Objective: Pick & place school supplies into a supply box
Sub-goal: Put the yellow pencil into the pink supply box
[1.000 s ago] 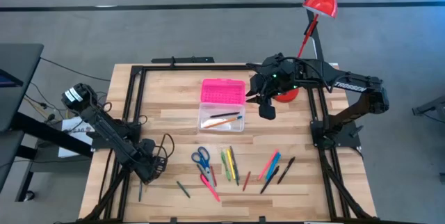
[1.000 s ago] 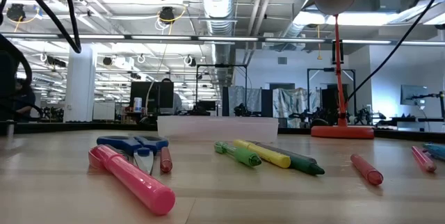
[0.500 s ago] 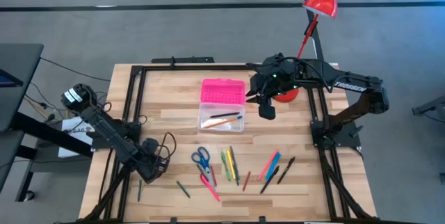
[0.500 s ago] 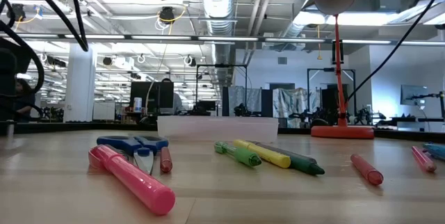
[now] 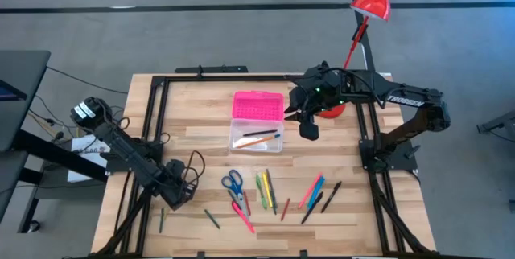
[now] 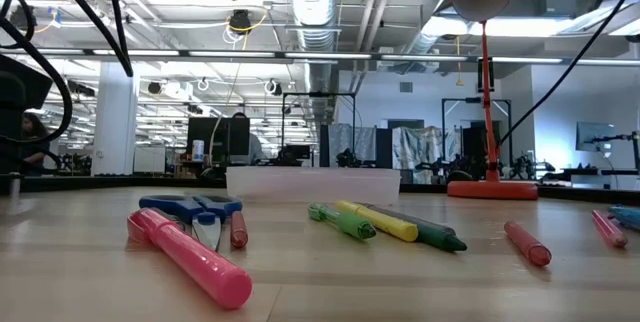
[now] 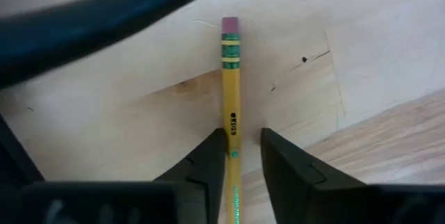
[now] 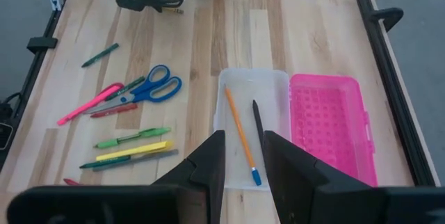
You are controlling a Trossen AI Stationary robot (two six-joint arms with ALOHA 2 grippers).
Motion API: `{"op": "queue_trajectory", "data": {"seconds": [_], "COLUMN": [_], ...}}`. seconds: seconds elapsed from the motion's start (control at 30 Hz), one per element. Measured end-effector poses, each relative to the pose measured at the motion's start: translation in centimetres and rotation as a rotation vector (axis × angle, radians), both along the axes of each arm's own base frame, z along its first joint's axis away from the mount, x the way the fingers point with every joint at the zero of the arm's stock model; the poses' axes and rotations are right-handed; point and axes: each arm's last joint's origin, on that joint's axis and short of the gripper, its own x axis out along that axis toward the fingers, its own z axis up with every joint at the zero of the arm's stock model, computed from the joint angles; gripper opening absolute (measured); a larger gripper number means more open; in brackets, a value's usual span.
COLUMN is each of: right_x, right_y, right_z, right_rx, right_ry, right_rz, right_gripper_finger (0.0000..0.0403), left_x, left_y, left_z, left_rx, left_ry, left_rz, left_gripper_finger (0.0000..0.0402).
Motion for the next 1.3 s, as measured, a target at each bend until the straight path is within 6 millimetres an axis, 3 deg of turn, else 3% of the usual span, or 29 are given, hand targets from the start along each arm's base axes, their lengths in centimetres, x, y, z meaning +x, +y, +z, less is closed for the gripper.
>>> {"op": "queue_trajectory", "data": {"seconds": [0.33, 0.63, 0.8, 0.93, 1.3], "right_x": [0.1, 0.3, 0.4, 0.5, 0.4], "right_y": [0.6, 1.0, 1.2, 1.4, 3.1], "right_z": [0.0, 0.2, 0.3, 0.3, 0.2], "right_rx": [0.01, 0.011, 0.017, 0.023, 0.051], "right_ry": [0.0, -0.023, -0.045, -0.047, -0.029], "right_rz": [0.01, 0.022, 0.016, 0.02, 0.054], "right_gripper_finger": [0.0092, 0.0092, 0.0092, 0.0092, 0.0092], "left_x": [0.7, 1.8, 3.4, 5.1, 8.3], "left_y": [0.6, 1.6, 2.7, 3.7, 6.3], "left_z": [0.0, 0.1, 0.2, 0.3, -0.8], "left_rx": [0.014, 0.06, 0.156, 0.154, 0.069], "left_ry": [-0.019, -0.078, -0.222, -0.275, -0.167], "left_rz": [-0.02, -0.002, -0.005, -0.112, -0.39], "left_gripper_finger": [0.0018, 0.0017, 0.0016, 0.0016, 0.0016]}}
